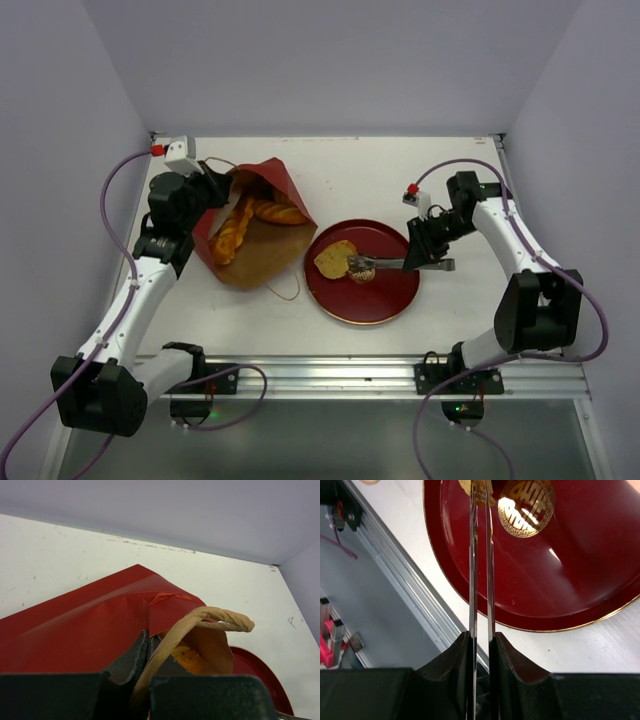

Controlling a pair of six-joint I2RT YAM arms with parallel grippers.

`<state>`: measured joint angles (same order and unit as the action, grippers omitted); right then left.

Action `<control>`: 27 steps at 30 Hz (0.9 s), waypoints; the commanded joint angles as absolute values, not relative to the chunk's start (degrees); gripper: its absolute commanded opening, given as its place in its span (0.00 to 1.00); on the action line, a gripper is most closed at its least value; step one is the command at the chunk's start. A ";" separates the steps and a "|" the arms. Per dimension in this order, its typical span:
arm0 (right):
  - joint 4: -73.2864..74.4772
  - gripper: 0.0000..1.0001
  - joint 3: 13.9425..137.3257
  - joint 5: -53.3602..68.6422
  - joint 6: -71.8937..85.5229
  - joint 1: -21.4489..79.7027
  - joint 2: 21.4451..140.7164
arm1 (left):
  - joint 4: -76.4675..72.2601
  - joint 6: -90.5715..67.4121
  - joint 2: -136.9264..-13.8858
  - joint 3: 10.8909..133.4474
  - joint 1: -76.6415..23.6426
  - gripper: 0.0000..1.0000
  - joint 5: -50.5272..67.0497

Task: Take the fake bread out of the paper bag

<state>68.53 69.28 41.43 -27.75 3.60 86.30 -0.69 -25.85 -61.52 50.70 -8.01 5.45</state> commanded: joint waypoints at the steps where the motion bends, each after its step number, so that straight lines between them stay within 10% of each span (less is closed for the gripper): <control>1: 65.30 0.27 72.95 42.54 -23.65 2.46 87.27 | -7.56 -25.13 -59.77 50.45 -8.09 0.00 4.22; 27: 61.35 0.52 76.55 42.63 -20.39 -3.95 92.73 | -8.35 -26.10 -58.62 49.13 -8.09 0.00 5.80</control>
<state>62.17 73.71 41.43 -20.67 -3.51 94.00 -2.72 -25.91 -60.45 48.84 -8.01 5.78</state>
